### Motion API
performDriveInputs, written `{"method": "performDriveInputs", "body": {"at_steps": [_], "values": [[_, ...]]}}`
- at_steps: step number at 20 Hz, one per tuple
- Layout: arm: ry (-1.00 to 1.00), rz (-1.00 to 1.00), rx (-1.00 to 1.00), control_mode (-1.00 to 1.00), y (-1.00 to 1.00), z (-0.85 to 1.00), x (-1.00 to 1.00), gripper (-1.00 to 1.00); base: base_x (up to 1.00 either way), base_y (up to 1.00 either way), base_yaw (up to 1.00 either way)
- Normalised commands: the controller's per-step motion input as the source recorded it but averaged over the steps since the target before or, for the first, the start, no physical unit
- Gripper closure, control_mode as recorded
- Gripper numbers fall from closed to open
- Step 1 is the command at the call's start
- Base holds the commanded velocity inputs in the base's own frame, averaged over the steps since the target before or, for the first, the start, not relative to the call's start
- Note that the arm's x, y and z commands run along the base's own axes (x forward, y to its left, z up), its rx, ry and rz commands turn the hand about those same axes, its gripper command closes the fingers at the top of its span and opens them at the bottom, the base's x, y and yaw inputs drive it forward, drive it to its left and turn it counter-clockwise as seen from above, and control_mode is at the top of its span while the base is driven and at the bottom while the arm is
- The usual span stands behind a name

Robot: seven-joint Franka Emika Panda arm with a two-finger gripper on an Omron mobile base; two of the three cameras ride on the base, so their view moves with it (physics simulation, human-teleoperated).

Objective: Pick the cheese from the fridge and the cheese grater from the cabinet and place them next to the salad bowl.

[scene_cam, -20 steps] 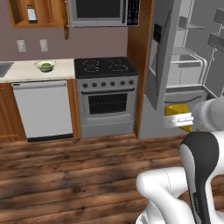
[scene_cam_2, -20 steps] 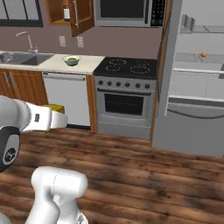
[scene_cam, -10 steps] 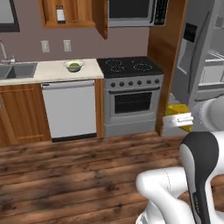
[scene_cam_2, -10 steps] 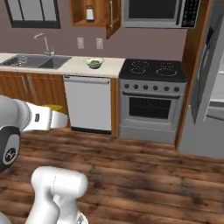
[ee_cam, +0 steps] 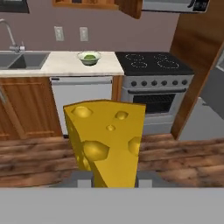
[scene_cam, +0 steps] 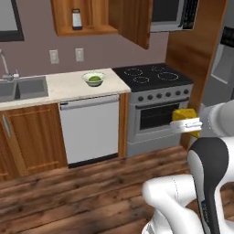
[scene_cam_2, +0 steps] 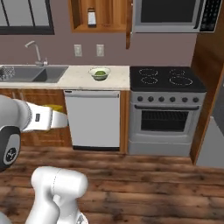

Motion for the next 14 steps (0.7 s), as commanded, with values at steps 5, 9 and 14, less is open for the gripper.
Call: {"method": "performDriveInputs", "body": {"at_steps": [5,9,14], "values": [[0.00,0.00,0.00,1.00,0.00,0.00,0.00,1.00,0.86,0.87,-0.34],[0.00,0.00,0.00,1.00,0.00,0.00,0.00,1.00,0.88,0.39,-0.16],[0.00,0.00,0.00,1.00,0.00,0.00,0.00,1.00,0.88,0.02,-0.03]]}}
